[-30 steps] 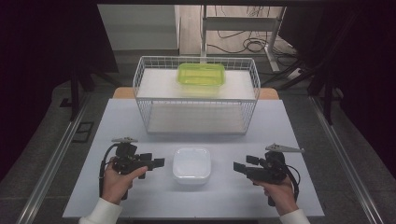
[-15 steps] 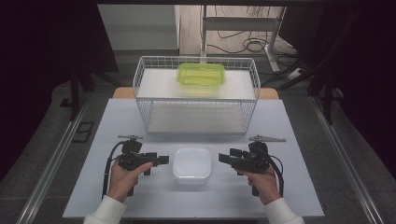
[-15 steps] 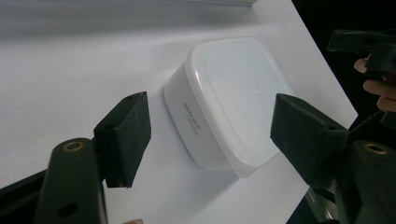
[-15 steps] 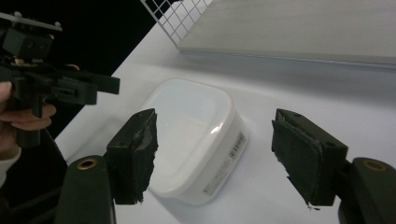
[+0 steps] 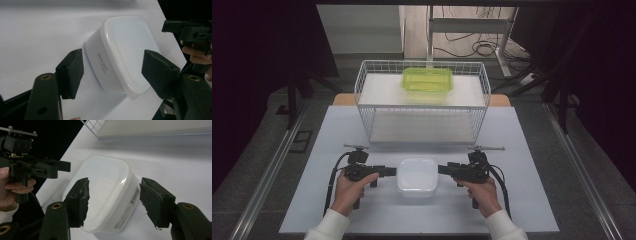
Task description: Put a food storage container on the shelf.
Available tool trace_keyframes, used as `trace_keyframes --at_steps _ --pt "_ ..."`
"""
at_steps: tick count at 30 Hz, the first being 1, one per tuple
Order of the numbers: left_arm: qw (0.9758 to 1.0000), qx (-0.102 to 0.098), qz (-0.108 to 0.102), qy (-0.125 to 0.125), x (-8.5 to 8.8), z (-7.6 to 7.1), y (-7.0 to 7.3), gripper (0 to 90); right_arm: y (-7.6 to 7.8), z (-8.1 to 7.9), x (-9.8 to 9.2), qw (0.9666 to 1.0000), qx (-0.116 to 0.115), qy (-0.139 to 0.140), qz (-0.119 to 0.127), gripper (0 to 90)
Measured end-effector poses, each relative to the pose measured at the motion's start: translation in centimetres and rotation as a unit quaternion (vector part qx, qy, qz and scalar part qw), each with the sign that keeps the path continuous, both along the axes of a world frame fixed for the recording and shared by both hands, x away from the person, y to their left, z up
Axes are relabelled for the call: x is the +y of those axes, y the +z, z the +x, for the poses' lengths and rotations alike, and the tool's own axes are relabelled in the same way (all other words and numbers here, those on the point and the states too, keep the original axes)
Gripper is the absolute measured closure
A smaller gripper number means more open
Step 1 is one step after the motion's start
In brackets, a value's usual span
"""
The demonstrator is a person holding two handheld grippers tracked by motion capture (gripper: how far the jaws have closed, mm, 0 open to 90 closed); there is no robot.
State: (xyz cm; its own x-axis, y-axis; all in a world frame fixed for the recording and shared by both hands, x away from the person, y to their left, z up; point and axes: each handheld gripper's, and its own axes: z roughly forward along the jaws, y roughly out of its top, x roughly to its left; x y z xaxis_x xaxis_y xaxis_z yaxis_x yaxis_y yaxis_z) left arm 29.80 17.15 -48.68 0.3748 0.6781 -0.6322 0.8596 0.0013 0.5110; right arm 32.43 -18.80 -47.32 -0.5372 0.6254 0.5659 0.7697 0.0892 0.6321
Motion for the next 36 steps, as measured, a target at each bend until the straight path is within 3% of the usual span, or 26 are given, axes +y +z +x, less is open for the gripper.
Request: trace_keyframes --at_steps 3,14,18,29,36 --pt "0.9998 0.005 -0.017 -0.001 0.0 0.2 -0.5 35.8 -0.5 0.3 0.5 0.9999 0.007 0.006 -0.005 41.2" --pt "0.9992 0.02 -0.033 -0.006 -0.4 0.6 -1.8 43.2 -1.9 0.5 0.9 0.999 0.041 0.015 -0.006 45.4" --pt "0.9993 0.022 -0.029 -0.012 -0.5 0.7 -2.0 48.4 -2.1 0.6 0.9 0.9989 0.045 0.017 -0.002 47.1" --pt "0.9972 0.032 -0.055 -0.04 -1.0 0.7 -2.5 62.6 -2.9 0.8 1.1 0.9961 0.083 0.022 0.021 58.8" --pt "0.9965 0.042 -0.068 -0.027 -1.0 0.5 -2.5 69.1 -3.1 0.7 0.7 0.9925 0.112 0.008 0.049 68.7"
